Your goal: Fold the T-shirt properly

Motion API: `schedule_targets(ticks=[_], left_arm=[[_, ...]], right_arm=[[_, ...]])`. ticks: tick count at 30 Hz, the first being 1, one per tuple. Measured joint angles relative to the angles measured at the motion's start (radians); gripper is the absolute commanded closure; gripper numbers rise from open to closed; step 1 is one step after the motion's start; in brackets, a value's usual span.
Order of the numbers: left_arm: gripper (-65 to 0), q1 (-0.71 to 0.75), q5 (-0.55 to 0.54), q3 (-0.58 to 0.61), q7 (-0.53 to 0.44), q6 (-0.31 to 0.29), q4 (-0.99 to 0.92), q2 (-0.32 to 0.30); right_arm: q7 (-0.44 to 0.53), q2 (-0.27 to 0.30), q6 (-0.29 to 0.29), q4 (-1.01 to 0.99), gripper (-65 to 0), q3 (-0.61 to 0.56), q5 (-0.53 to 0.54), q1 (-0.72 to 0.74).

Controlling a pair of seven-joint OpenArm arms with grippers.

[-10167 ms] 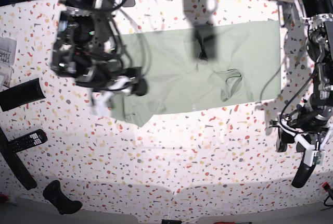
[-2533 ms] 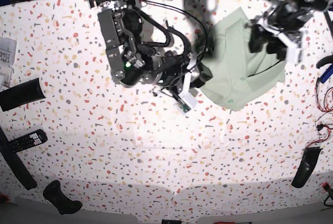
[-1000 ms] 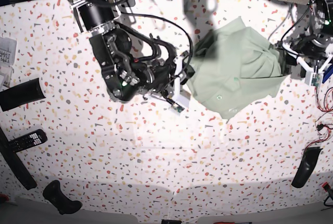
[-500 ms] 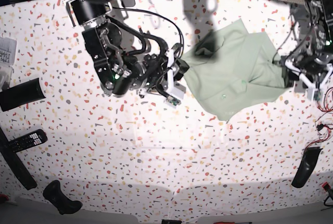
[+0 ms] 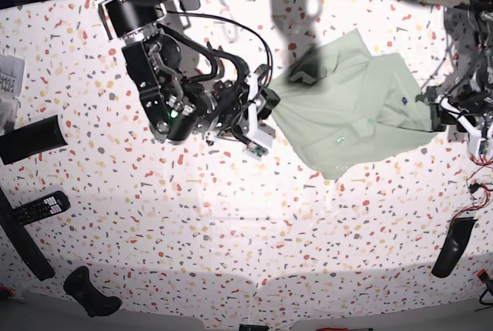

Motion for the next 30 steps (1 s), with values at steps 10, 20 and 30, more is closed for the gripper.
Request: schedule_targets(ticks=[10, 20, 30], left_arm=[[-30.7, 0.001, -0.057, 0.0, 0.096, 0.0, 0.33, -0.003], [-30.5, 0.203, -0.254, 0.01, 0.205, -0.061, 0.472, -0.006], [-30.5, 0.328, -0.131, 0.294, 0.089, -0.061, 0.484, 0.072]], right_arm=[[-0.017, -0.012, -0.004, 0.028, -15.0, 0.0, 0.14, 0.105], [0.167, -0.044, -0.078, 0.029, -15.0, 0.0, 0.074, 0.192], [0.285, -0.274, -0.126, -0.19, -15.0, -0.002, -0.198, 0.265]])
